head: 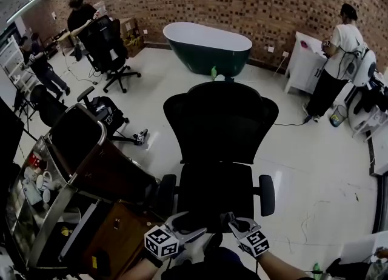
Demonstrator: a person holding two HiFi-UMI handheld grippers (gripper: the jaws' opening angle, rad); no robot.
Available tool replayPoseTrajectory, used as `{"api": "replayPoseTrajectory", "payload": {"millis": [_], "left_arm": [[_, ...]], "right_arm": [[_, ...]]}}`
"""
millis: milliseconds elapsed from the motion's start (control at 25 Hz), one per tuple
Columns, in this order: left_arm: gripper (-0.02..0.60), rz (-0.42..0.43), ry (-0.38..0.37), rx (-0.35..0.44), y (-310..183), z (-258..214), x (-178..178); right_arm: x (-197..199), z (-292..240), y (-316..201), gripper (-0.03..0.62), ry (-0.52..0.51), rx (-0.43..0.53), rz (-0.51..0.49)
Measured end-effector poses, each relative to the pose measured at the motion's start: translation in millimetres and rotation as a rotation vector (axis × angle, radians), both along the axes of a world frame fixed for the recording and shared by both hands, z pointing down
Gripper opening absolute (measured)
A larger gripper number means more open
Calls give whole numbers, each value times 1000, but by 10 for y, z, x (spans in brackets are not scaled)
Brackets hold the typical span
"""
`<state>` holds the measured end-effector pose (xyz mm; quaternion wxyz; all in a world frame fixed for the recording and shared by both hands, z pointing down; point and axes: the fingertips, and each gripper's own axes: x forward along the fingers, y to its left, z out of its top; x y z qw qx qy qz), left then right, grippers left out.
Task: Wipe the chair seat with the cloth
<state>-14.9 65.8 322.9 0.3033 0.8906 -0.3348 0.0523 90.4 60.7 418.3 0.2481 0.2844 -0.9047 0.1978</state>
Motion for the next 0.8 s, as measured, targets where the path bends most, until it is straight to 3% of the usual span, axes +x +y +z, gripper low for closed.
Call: {"api": "replayPoseTrajectory", "payload": {"millis": [280,560,800], "left_arm": [[382,46,14,110,1021,-189,-230],[382,114,23,123,2121,-264,-394],[382,139,23,130,2655,-333,-386]], "right_arm": [[-119,-460,861,46,-77,92,135],[-134,-881,1799,46,-155,151,281],[-132,-1208,2448,46,-199,183,294]]}}
